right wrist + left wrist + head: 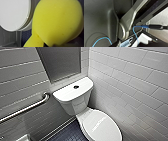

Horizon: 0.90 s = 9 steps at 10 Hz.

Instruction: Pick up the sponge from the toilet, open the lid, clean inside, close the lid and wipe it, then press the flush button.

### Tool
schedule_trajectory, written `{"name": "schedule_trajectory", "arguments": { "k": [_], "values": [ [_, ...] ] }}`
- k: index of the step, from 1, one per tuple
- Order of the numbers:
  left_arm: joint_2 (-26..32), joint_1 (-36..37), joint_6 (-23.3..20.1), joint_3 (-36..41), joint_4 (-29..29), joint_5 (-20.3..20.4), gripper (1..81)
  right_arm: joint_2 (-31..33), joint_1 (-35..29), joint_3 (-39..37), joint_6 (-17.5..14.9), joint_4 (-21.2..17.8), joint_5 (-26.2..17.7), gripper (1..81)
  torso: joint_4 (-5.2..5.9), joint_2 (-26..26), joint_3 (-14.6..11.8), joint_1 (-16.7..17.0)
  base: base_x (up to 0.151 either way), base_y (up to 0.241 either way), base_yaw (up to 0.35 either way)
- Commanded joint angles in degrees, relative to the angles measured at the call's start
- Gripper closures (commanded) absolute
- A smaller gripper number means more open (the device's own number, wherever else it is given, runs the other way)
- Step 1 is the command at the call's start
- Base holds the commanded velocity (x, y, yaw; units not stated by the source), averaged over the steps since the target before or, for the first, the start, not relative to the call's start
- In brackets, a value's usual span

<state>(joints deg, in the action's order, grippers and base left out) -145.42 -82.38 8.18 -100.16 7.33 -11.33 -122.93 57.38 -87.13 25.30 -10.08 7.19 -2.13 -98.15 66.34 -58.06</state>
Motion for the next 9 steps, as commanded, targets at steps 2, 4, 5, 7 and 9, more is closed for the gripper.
{"name": "schedule_trajectory", "arguments": {
  "k": [2, 4, 5, 7, 9],
  "values": [
    [0.7, -0.1, -0.3, 2.1, -0.1, -4.9, 1.0, 12.4, -11.2, 19.1, -0.3, 4.1, -6.4, 81.1, 0.00, 0.0, 0.0, 0.0, 0.000, 0.000, 0.000],
    [0.2, -0.1, -0.4, 1.7, -0.1, -4.9, 1.0, 12.2, -19.7, 22.0, 0.1, 3.4, -12.4, 81.1, 0.00, 0.0, 0.0, 0.0, 0.000, 0.000, 0.000],
    [0.1, 0.0, -0.4, 1.7, -0.1, -4.9, 1.0, 11.2, -23.4, 22.6, 0.3, 3.4, -14.7, 81.1, 0.00, 0.0, 0.0, 0.0, 0.000, 0.000, 0.000],
    [0.0, 0.2, -0.4, 1.7, -0.2, -4.9, 1.0, 5.8, -29.1, 18.9, 2.1, 3.1, -19.4, 81.1, 0.00, 0.0, 0.0, 0.0, 0.000, 0.000, 0.000],
    [0.0, 0.2, -0.4, 1.4, -0.2, -4.9, 1.0, -2.4, -34.1, 12.5, 4.2, 3.2, -23.9, 81.1, 0.00, 0.0, 0.0, 0.0, 0.000, 0.000, 0.000]
  ]
}}
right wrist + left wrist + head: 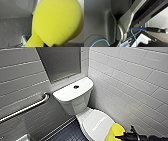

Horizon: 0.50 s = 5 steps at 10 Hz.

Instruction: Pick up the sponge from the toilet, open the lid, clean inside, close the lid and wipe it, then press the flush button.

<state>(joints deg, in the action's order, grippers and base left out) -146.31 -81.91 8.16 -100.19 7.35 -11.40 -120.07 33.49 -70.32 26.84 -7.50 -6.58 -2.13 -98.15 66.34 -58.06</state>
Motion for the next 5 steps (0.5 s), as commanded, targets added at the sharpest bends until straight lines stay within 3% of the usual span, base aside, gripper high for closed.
{"name": "schedule_trajectory", "arguments": {
  "k": [1, 3, 5],
  "values": [
    [0.9, -0.2, -0.3, 1.4, -0.2, -4.9, 1.0, -10.2, -13.6, -8.4, 4.4, 1.0, -13.4, 81.1, 0.00, 0.0, 0.0, 0.0, 0.000, 0.000, 0.000],
    [0.8, -0.1, -0.3, 1.2, -0.2, -4.9, 1.0, -18.4, -19.0, -15.5, 7.6, 2.1, -18.3, 81.1, 0.00, 0.0, 0.0, 0.0, 0.000, 0.000, 0.000],
    [0.8, -0.1, -0.2, 1.1, -0.2, -4.9, 1.0, -27.4, -20.1, -25.6, 8.8, 6.3, -19.2, 81.1, 0.00, 0.0, 0.0, 0.0, 0.000, 0.000, 0.000]
  ]
}}
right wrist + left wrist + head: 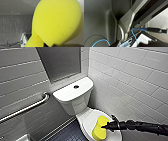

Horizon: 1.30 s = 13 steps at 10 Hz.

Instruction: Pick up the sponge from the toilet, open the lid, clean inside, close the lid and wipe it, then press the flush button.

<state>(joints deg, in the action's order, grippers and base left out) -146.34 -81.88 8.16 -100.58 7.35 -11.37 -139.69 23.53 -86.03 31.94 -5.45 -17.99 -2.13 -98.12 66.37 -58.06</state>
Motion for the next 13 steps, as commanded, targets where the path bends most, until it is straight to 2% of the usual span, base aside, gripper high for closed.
{"name": "schedule_trajectory", "arguments": {
  "k": [1, 3, 5, 6, 8, 9, 11, 13],
  "values": [
    [1.0, -0.1, -0.2, 1.4, -0.3, -4.9, 1.0, -11.9, -10.2, -13.7, 3.7, 6.5, -7.8, 81.1, 0.00, 0.0, 0.0, 0.0, 0.000, 0.000, 0.000],
    [1.0, -0.1, -0.2, 0.9, -0.6, -4.9, 1.0, -19.5, -10.3, -20.8, 3.7, 9.7, -6.7, 81.1, 0.00, 0.0, 0.0, 0.0, 0.000, 0.000, 0.000],
    [1.2, -0.1, -0.2, 0.9, -0.9, -4.9, 1.0, -25.8, -10.7, -27.6, 3.7, 10.4, -5.7, 81.1, 0.00, 0.0, 0.0, 0.0, 0.000, 0.000, 0.000],
    [1.3, -0.1, -0.2, 0.9, -1.0, -4.9, 1.0, -27.8, -10.7, -29.8, 3.7, 10.4, -4.3, 81.1, 0.00, 0.0, 0.0, 0.0, 0.000, 0.000, 0.000],
    [1.2, -0.3, -0.2, 0.9, -1.0, -4.9, 1.0, -30.4, -8.5, -34.6, 3.3, 11.1, 1.8, 81.1, 0.00, 0.0, 0.0, 0.0, 0.000, 0.000, 0.000],
    [1.2, -0.3, -0.2, 0.9, -1.0, -4.9, 1.0, -31.8, -7.1, -38.1, 3.1, 11.2, 2.3, 81.1, 0.00, 0.0, 0.0, 0.0, 0.000, 0.000, 0.000],
    [1.1, -0.3, -0.2, 0.9, -1.0, -4.9, 1.0, -30.9, -3.4, -38.9, 3.3, 11.1, 3.0, 81.1, 0.00, 0.0, 0.0, 0.0, 0.000, 0.000, 0.000],
    [1.0, -0.3, -0.2, 0.9, -0.8, -4.8, 1.0, -26.2, 0.6, -35.6, 3.7, 11.0, 3.1, 81.1, 0.00, 0.0, 0.0, 0.0, 0.000, 0.000, 0.000]
  ]
}}
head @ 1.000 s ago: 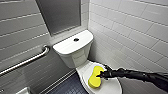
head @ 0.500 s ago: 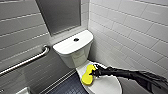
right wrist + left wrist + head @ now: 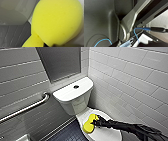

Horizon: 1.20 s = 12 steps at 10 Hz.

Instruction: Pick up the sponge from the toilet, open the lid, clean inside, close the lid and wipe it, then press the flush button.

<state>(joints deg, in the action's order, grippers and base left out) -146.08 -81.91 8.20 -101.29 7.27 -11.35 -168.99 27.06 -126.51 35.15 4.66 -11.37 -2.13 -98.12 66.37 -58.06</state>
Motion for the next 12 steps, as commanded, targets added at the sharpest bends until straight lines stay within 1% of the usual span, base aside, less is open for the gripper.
{"name": "schedule_trajectory", "arguments": {
  "k": [1, 3, 4, 5, 6, 7, 10, 12],
  "values": [
    [0.6, -0.3, -0.2, 1.6, -0.8, -4.8, 1.0, 7.5, -1.5, 11.2, 0.6, 1.1, -3.6, 81.1, 0.00, 0.0, 0.0, 0.0, 0.000, 0.000, 0.000],
    [0.6, -0.3, -0.2, 1.7, -0.4, -4.7, 1.0, 16.6, 0.8, 21.3, 0.7, 0.7, -3.4, 81.1, 0.00, 0.0, 0.0, 0.0, 0.000, 0.000, 0.000],
    [0.6, -0.3, -0.3, 1.8, -0.3, -4.7, 1.0, 20.2, 1.8, 24.8, 1.3, 0.7, -3.4, 81.1, 0.00, 0.0, 0.0, 0.0, 0.000, 0.000, 0.000],
    [0.4, -0.3, -0.3, 1.5, -0.2, -4.7, 1.0, 22.8, 3.7, 26.6, 1.5, 0.7, -2.6, 81.1, 0.00, 0.0, 0.0, 0.0, 0.000, 0.000, 0.000],
    [0.3, -0.3, -0.3, 1.4, -0.2, -4.0, 1.0, 25.3, 6.6, 27.7, 1.5, 0.6, 0.3, 81.1, 0.00, 0.0, 0.0, 0.0, 0.000, 0.000, 0.000],
    [0.3, -0.3, -0.3, 1.4, -0.1, -3.9, 1.0, 28.7, 8.9, 29.9, 1.5, 0.6, 1.8, 81.1, 0.00, 0.0, 0.0, 0.0, 0.000, 0.000, 0.000],
    [0.4, -0.3, -0.4, 1.2, -0.1, -3.9, 1.0, 41.3, 16.0, 38.4, 1.5, 0.6, 7.6, 81.1, 0.00, 0.0, 0.0, 0.0, 0.000, 0.000, 0.000],
    [0.4, -0.3, -0.4, 1.2, -0.1, -3.9, 1.0, 46.6, 22.6, 39.5, 1.5, 0.6, 11.2, 81.1, 0.00, 0.0, 0.0, 0.0, 0.000, 0.000, 0.000]
  ]
}}
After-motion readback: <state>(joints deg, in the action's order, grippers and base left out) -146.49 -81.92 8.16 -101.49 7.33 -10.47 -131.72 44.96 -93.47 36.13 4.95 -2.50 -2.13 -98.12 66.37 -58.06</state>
